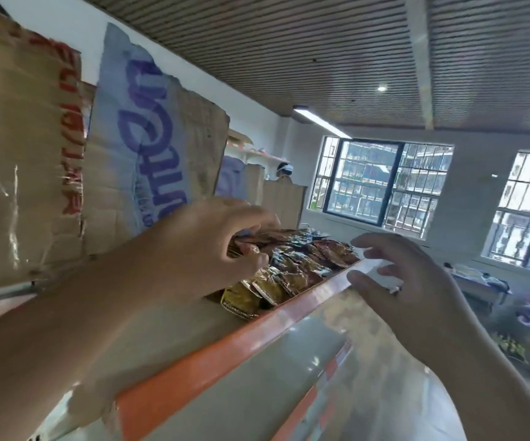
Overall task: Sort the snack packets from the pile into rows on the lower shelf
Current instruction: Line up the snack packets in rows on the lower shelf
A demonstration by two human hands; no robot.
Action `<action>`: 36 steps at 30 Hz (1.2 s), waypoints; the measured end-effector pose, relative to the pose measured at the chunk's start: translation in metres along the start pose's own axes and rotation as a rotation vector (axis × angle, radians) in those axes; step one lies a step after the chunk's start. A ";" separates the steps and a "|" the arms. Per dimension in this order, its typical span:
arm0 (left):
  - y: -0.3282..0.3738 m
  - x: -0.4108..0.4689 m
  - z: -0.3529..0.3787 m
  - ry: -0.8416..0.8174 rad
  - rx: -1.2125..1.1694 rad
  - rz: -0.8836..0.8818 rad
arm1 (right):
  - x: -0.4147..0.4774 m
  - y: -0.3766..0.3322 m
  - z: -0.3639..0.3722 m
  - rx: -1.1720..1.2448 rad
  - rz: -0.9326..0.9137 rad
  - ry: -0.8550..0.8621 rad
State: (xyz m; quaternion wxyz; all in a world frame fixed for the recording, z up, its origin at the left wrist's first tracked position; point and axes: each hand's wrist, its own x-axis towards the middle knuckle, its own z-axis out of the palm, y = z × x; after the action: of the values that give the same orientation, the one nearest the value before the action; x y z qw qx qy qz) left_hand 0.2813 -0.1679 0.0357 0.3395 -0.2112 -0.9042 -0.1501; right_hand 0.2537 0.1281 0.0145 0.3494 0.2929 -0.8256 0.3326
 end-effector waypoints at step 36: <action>-0.042 0.100 0.122 -0.316 0.228 -0.882 | 0.241 0.150 0.221 0.090 -0.809 -0.900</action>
State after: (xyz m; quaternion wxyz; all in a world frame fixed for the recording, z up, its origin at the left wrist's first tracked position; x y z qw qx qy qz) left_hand 0.1261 -0.1258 0.0100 0.1227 0.2106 -0.9588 -0.1459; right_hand -0.0785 -0.0081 0.0307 0.0518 0.7097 -0.7007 0.0513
